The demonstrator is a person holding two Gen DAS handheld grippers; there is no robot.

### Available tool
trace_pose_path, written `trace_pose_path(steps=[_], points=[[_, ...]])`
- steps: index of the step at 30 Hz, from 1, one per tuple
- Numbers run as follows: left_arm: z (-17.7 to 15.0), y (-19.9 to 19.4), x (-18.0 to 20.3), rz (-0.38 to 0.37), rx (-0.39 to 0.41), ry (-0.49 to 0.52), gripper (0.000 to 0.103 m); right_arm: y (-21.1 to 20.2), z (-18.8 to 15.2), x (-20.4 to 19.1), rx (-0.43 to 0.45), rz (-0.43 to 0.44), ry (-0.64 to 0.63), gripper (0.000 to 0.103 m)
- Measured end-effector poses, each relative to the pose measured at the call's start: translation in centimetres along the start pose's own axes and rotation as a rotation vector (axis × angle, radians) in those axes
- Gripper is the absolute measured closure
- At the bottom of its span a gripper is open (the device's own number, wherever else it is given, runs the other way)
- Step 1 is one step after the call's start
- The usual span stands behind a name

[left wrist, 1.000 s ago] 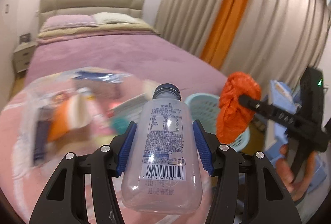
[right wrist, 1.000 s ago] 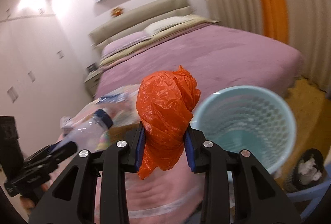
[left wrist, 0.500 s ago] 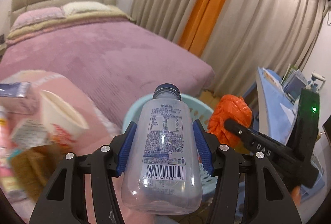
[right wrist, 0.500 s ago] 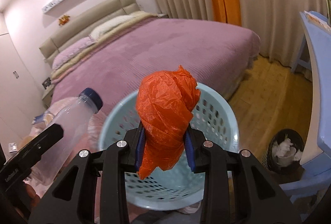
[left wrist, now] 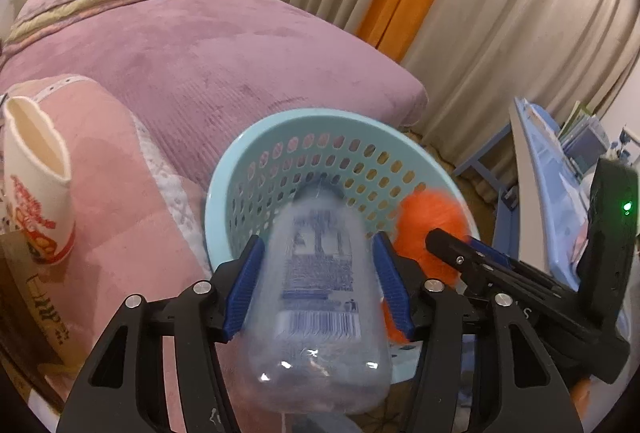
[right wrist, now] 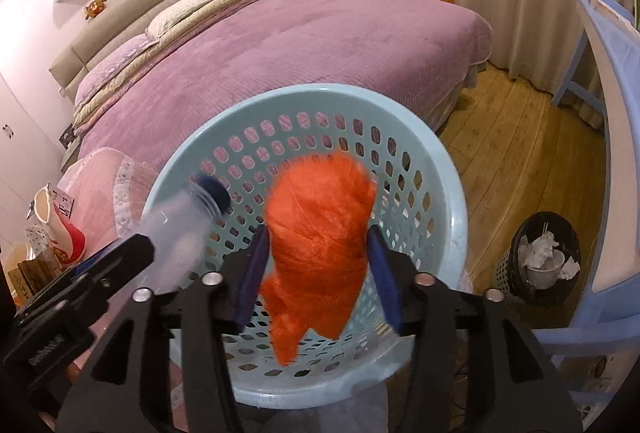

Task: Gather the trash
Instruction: 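Carry bottle and orange bag to the blue basket and release both, then grasp the white milk carton with left tool while right tool grasps paper booklet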

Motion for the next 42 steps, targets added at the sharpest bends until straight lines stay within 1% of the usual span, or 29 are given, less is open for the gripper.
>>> trace_pose_path(steps=[1, 3, 12, 15, 18, 20, 23, 26, 29, 32, 33, 35, 36, 37, 40, 42], points=[[0.2, -0.2, 0.2, -0.001, 0.009, -0.001, 0.041, -0.3, 0.1, -0.1, 0.008, -0.001, -0.002, 0.051], [0.7, -1.3, 0.2, 0.007, 0.038, 0.011, 0.039, -0.7, 0.4, -0.2, 0.016, 0.003, -0.002, 0.050], [1.9, -6.2, 0.4, -0.005, 0.126, 0.026, 0.039, -3.4, 1.4, -1.7, 0.056, 0.043, -0.006, 0.050], [2.1, -7.8, 0.4, -0.010, 0.150, 0.031, 0.039, -4.4, 1.7, -3.1, 0.069, 0.065, -0.022, 0.050], [2.4, -9.8, 0.1, -0.009, 0.182, 0.031, 0.035, -5.5, 1.8, -4.6, 0.085, 0.090, -0.039, 0.050], [2.7, -11.2, -0.1, -0.009, 0.204, 0.028, 0.035, -6.3, 1.9, -5.9, 0.097, 0.114, -0.052, 0.050], [2.8, -13.5, -1.5, 0.005, 0.238, 0.023, 0.035, -7.6, 1.9, -8.1, 0.119, 0.147, -0.082, 0.050], [3.2, -16.0, -3.2, 0.033, 0.277, 0.017, 0.035, -8.8, 1.6, -10.6, 0.139, 0.190, -0.112, 0.050], [3.4, -18.6, -5.4, 0.070, 0.309, 0.004, 0.033, -9.7, 1.2, -13.3, 0.155, 0.239, -0.144, 0.048], [3.5, -21.5, -8.7, 0.134, 0.351, -0.005, 0.031, -10.6, 0.4, -16.3, 0.173, 0.287, -0.184, 0.044], [3.7, -22.3, -9.5, 0.149, 0.361, -0.008, 0.029, -10.8, 0.0, -17.1, 0.175, 0.298, -0.197, 0.043], [3.9, -24.3, -12.0, 0.206, 0.385, -0.009, 0.027, -10.9, -0.7, -19.0, 0.170, 0.323, -0.227, 0.043], [3.9, -25.4, -13.5, 0.238, 0.399, -0.008, 0.024, -11.0, -1.1, -19.8, 0.166, 0.333, -0.242, 0.043], [3.9, -26.3, -14.5, 0.256, 0.405, -0.005, 0.021, -11.0, -1.4, -20.6, 0.163, 0.340, -0.256, 0.043], [3.8, -28.6, -18.1, 0.328, 0.419, 0.007, 0.016, -10.7, -2.6, -23.0, 0.147, 0.358, -0.295, 0.043], [3.5, -29.7, -20.2, 0.360, 0.424, 0.014, 0.013, -10.4, -3.4, -24.3, 0.138, 0.364, -0.313, 0.043]])
Point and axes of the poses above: each gripper's, at about its wrist camera, not at the fingertips, and y roughly the way its jaws point, x to its right, z to its top, the point moved 10 cm from there along y, roughly the way its jaws point, and after that the axes turned 14 degrees about x, right-handed, at the moved point
